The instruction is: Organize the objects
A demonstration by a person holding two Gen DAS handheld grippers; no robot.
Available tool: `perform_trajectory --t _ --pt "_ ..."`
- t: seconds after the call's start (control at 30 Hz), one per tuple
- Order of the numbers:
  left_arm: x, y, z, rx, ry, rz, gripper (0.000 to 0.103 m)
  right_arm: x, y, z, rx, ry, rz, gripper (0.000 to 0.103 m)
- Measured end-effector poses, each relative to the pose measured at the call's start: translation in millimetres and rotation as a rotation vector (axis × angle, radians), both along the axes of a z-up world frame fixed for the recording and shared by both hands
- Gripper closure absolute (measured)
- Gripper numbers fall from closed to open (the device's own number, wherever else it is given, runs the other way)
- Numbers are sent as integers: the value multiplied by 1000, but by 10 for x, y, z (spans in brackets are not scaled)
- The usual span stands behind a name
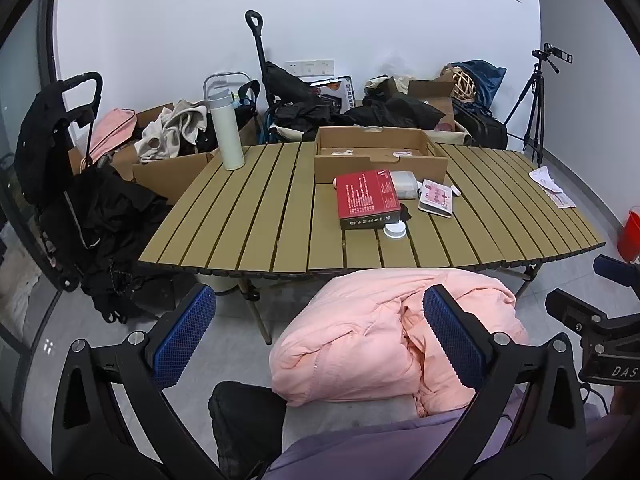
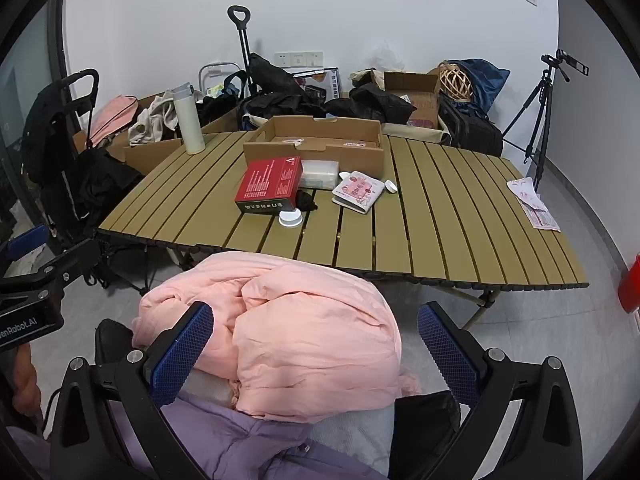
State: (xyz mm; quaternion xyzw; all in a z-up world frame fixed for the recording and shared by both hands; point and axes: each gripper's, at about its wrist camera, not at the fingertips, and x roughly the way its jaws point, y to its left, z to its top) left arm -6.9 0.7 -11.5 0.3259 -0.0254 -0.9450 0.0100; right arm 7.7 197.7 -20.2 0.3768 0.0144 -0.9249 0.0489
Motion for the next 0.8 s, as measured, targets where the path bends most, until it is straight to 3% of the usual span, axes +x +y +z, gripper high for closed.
perform_trajectory --t 0.8 --pt "1 26 -1 -10 0 -15 0 14 1 21 -5 -3 3 0"
